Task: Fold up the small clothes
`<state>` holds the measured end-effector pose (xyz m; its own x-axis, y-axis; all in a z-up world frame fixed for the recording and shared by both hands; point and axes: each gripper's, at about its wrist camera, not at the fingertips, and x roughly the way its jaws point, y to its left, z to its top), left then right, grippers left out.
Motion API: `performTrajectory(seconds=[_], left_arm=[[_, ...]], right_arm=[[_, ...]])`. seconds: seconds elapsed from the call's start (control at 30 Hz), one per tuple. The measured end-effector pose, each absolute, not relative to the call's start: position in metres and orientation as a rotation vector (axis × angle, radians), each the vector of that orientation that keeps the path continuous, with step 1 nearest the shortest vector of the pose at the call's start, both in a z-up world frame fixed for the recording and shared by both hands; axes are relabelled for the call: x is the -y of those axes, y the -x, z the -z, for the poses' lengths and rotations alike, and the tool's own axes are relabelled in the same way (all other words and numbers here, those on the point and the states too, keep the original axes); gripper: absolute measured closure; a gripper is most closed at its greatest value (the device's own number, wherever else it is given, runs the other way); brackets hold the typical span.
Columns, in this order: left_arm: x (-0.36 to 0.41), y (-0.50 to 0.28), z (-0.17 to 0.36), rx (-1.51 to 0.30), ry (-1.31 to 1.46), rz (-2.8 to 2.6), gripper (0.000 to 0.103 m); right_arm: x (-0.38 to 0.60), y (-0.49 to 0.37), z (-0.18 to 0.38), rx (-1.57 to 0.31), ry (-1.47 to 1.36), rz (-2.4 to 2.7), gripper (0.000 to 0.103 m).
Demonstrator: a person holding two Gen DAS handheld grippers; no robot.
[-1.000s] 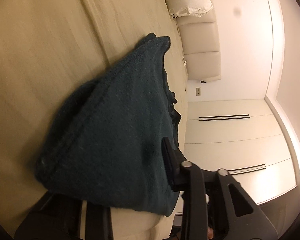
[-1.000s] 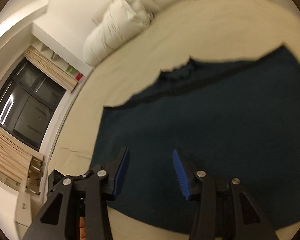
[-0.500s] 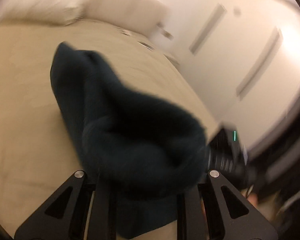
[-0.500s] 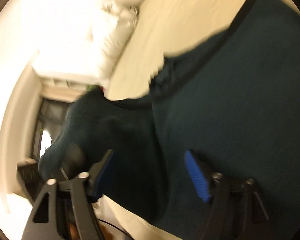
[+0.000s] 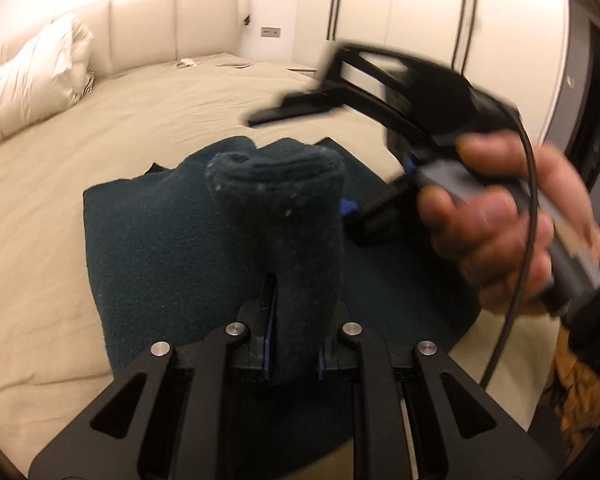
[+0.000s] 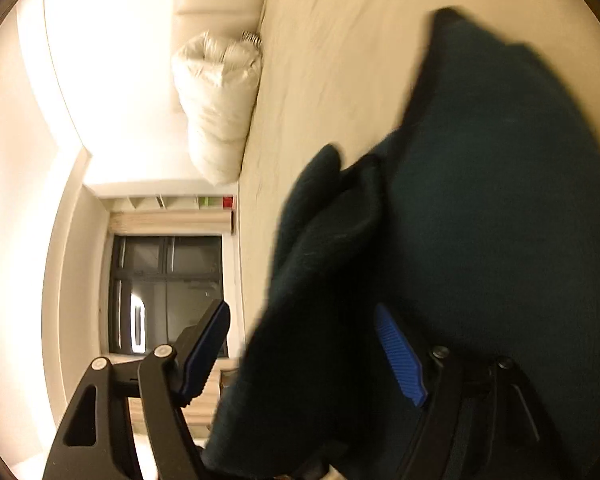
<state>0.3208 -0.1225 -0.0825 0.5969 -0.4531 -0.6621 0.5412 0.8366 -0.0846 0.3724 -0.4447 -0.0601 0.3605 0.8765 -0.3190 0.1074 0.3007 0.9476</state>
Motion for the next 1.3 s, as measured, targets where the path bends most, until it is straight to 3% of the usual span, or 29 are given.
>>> performTrajectory(seconds=[0.13,0.27,0.37,0.43,0.5,0.53,0.87,1.3], left_arm=[[0.130,-0.313,0.092,-0.727,-0.192,0.592,0.089],[0.132,-0.302,0.095,-0.710,-0.269,0.593,0.089],[0.139,-0.304,0.094,-0.701,-0.324,0.589,0.089],[0.146,-0.306,0.097,-0.699,-0.366,0.592,0.089],[0.151,-0.305,0.100,-0.698,-0.394,0.602,0.089],[0.153,-0.304,0.100,-0.694,-0.406,0.605,0.089],[0.184,-0.294,0.093,-0.662,-0.466,0.716,0.089],[0.194,-0.314,0.109,-0.771,-0.410,0.790,0.089]], right_arm=[[0.440,-0.379,0.042,-1.079,-1.113,-0.675,0.023],[0.434,-0.394,0.040,-1.186,-0.932,-0.601,0.023],[0.422,-0.403,0.044,-1.261,-0.760,-0.563,0.042],[0.416,-0.403,0.042,-1.270,-0.679,-0.564,0.065],[0.412,-0.401,0.035,-1.256,-0.612,-0.565,0.082],[0.412,-0.398,0.030,-1.237,-0.588,-0.558,0.084],[0.473,-0.338,0.007,-1.048,-0.579,-0.485,0.089],[0.514,-0.340,0.061,-1.003,-0.752,-0.433,0.090]])
